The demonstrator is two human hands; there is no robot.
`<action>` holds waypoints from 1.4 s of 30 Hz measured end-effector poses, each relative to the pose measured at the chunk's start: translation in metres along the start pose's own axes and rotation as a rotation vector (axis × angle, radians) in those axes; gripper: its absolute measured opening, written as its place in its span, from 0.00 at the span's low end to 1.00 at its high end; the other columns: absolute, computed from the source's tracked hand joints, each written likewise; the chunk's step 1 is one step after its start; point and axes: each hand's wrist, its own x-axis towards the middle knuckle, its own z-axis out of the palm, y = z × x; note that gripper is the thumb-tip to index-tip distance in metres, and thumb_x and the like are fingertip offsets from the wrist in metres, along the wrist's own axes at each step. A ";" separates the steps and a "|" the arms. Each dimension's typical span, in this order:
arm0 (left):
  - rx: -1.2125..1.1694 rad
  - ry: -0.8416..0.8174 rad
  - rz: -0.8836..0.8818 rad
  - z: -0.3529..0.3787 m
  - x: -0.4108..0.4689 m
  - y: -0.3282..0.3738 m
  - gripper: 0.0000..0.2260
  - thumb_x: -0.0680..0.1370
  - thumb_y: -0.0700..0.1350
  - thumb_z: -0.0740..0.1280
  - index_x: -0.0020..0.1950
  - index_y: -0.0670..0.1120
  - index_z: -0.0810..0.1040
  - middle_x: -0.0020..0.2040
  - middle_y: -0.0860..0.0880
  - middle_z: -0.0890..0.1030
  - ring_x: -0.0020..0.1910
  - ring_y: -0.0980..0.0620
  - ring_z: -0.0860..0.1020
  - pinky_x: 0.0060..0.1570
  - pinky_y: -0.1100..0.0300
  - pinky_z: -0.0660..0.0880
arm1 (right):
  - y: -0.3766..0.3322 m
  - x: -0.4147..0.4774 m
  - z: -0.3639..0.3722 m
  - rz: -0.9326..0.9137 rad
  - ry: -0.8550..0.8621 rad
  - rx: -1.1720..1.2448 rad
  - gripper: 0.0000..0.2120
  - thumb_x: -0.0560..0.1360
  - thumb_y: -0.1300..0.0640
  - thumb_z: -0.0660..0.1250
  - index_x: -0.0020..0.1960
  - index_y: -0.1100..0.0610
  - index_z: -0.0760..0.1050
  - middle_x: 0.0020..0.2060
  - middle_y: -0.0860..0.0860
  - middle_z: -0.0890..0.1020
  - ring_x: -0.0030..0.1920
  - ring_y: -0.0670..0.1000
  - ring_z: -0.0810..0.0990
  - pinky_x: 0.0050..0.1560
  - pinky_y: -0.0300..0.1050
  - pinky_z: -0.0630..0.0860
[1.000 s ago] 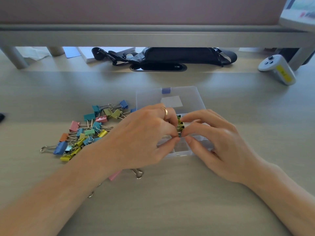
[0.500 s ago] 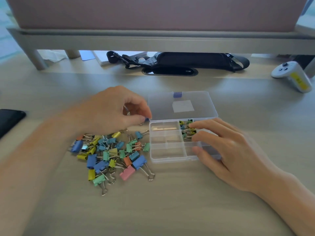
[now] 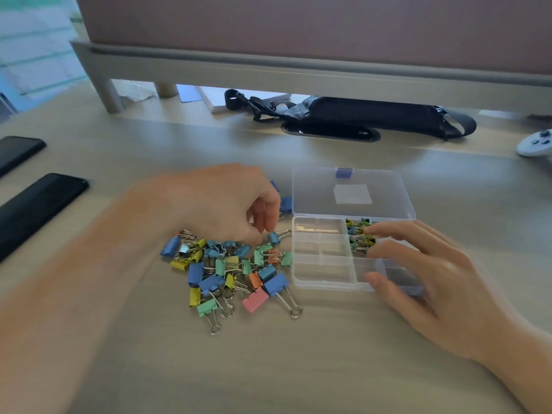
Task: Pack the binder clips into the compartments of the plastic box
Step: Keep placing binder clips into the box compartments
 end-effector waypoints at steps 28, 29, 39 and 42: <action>-0.535 0.298 0.207 0.016 0.012 0.052 0.13 0.74 0.45 0.77 0.56 0.58 0.86 0.40 0.58 0.86 0.32 0.61 0.77 0.35 0.71 0.71 | 0.003 -0.001 -0.001 0.025 0.046 0.122 0.12 0.82 0.51 0.64 0.51 0.54 0.84 0.62 0.50 0.80 0.59 0.47 0.77 0.60 0.40 0.73; -0.567 0.308 0.209 0.021 0.015 0.055 0.09 0.74 0.44 0.77 0.53 0.55 0.88 0.40 0.57 0.86 0.34 0.62 0.77 0.36 0.72 0.71 | 0.003 -0.001 -0.001 0.025 0.050 0.133 0.12 0.82 0.51 0.64 0.51 0.54 0.85 0.61 0.50 0.80 0.58 0.47 0.77 0.60 0.39 0.73; -0.769 0.377 0.113 0.033 0.022 0.069 0.12 0.77 0.40 0.74 0.57 0.53 0.83 0.43 0.51 0.87 0.43 0.54 0.87 0.53 0.54 0.84 | 0.003 0.000 -0.005 0.078 0.210 0.216 0.05 0.80 0.59 0.69 0.50 0.57 0.84 0.56 0.49 0.82 0.58 0.45 0.81 0.60 0.34 0.72; -0.762 0.392 0.087 0.037 0.022 0.074 0.06 0.76 0.41 0.75 0.51 0.51 0.86 0.44 0.54 0.87 0.41 0.56 0.87 0.50 0.59 0.84 | -0.001 0.004 -0.010 0.174 0.293 0.257 0.03 0.77 0.57 0.72 0.50 0.56 0.83 0.50 0.46 0.84 0.54 0.42 0.82 0.58 0.30 0.71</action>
